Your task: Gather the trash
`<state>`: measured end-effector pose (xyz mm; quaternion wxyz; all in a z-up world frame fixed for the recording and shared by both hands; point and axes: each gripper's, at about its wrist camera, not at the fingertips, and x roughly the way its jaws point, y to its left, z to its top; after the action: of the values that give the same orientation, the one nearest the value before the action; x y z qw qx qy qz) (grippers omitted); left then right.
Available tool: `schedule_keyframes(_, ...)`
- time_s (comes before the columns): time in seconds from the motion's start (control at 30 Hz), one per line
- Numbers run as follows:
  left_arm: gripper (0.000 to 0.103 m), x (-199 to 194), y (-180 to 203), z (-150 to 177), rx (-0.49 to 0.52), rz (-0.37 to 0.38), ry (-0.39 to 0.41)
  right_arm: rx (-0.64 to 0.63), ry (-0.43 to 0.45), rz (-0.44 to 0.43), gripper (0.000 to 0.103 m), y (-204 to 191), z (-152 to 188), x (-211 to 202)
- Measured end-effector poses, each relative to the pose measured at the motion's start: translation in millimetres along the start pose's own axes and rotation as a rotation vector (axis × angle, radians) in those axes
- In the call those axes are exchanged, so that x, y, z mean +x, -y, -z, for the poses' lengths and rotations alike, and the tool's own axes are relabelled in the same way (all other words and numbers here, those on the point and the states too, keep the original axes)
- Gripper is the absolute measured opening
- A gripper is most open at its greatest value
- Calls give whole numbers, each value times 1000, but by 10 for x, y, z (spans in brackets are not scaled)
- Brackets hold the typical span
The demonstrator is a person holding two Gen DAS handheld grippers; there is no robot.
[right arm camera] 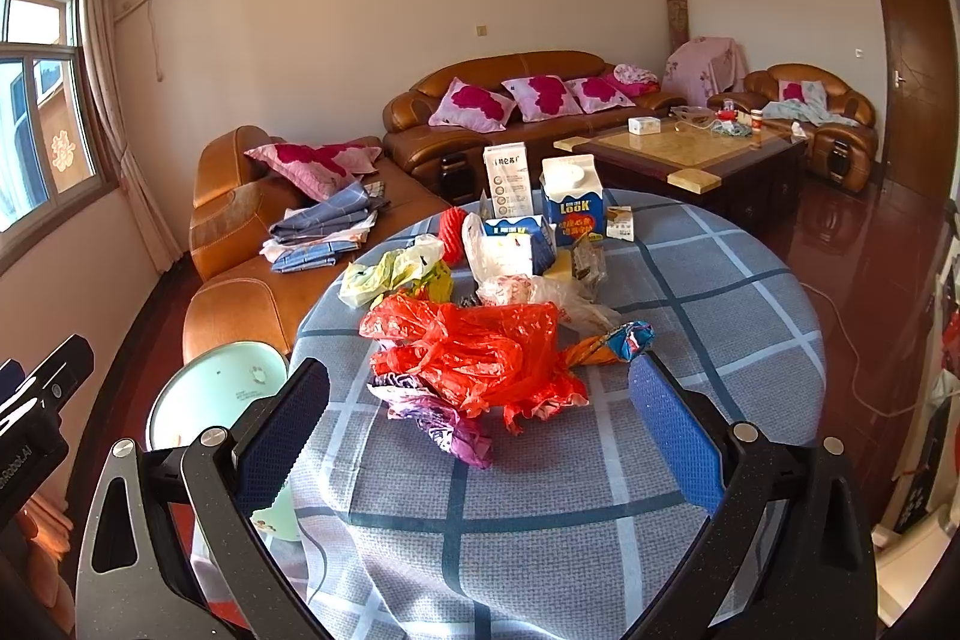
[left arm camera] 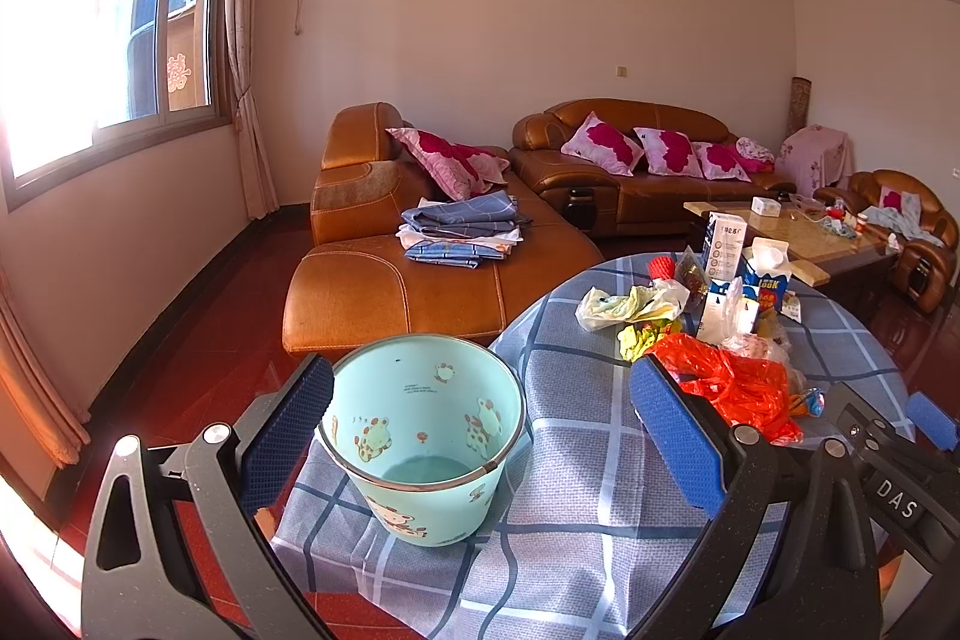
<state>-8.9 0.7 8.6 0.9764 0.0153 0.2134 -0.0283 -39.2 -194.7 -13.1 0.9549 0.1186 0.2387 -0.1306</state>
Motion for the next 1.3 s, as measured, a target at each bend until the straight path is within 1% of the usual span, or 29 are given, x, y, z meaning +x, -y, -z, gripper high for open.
schedule_keyframes(0.4, 97, 6, -9, 22, -1, -3, -4, -15, 28, 6, 98, -26, -29, -38)
schedule_keyframes(0.73, 97, 66, 3, 57, 6, -9, -15, -4, 19, -3, 98, 6, -30, -13)
schedule_keyframes(0.83, 97, 150, 16, 89, 2, 4, -44, 28, -10, 10, 98, 112, -22, 86)
schedule_keyframes(0.97, 97, 351, 22, 179, -7, 17, -107, 58, -59, 54, 98, 327, 28, 287)
schedule_keyframes(1.13, 97, 616, 110, 379, 28, 38, -164, 69, -103, 24, 97, 566, 108, 541)
schedule_keyframes(1.17, 97, 670, 120, 425, 27, 40, -175, 65, -109, 18, 96, 588, 111, 592)
schedule_keyframes(1.2, 97, 716, 130, 458, 26, 43, -184, 65, -114, 11, 92, 627, 106, 649)
schedule_keyframes(1.23, 96, 760, 140, 491, 28, 44, -193, 65, -118, -4, 86, 638, 99, 700)
schedule_keyframes(1.3, 96, 835, 150, 551, 36, 45, -207, 55, -134, -50, 83, 611, 55, 813)
